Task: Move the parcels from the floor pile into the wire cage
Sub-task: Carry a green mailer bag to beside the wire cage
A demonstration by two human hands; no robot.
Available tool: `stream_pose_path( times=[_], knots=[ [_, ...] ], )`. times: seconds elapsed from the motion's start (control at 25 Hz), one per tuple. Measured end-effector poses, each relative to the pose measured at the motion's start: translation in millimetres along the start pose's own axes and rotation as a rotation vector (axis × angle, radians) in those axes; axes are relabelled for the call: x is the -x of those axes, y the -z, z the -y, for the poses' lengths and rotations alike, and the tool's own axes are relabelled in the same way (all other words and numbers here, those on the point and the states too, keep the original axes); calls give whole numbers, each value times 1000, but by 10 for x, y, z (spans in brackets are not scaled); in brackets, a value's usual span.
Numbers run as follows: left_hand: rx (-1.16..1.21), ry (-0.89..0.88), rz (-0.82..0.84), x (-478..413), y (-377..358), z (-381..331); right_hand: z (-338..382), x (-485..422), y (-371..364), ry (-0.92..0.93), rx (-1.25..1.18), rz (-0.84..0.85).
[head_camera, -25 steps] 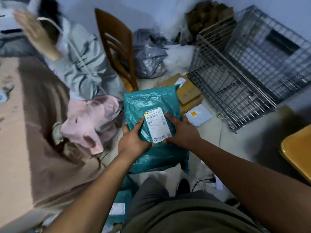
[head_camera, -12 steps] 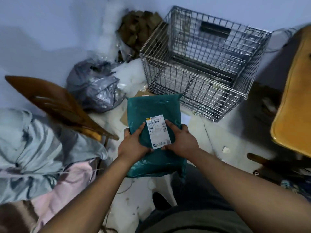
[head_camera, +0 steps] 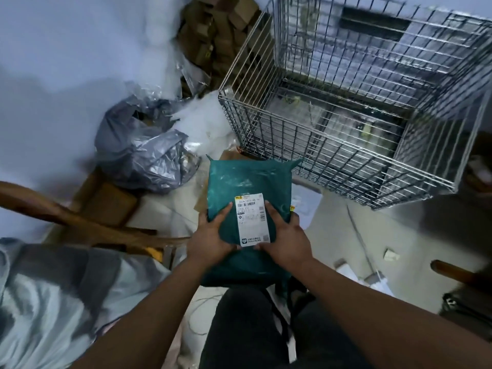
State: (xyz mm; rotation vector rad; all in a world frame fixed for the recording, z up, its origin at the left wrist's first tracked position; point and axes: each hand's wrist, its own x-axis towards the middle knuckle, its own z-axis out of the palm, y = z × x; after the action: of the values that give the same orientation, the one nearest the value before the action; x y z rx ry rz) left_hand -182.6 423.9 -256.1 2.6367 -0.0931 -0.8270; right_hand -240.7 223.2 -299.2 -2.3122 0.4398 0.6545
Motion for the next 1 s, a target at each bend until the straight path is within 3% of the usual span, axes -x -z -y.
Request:
stream_pose_path(
  times=[0.28, 0.6, 0.8, 1.0],
  knots=[
    [-79, -58, 89, -1553, -104, 705, 206, -1258, -664, -89, -99, -15],
    [-92, -133, 170, -3623, -759, 1542, 109, -3043, -1745, -250, -143, -93],
    [-113, -199, 230, -4778, -1164, 1786, -146, -4023, -2232, -330, -219, -129],
    [-151, -228, 255, -5324, -1372, 1802, -340, -4516, -2440, -334, -222, -166]
  ],
)
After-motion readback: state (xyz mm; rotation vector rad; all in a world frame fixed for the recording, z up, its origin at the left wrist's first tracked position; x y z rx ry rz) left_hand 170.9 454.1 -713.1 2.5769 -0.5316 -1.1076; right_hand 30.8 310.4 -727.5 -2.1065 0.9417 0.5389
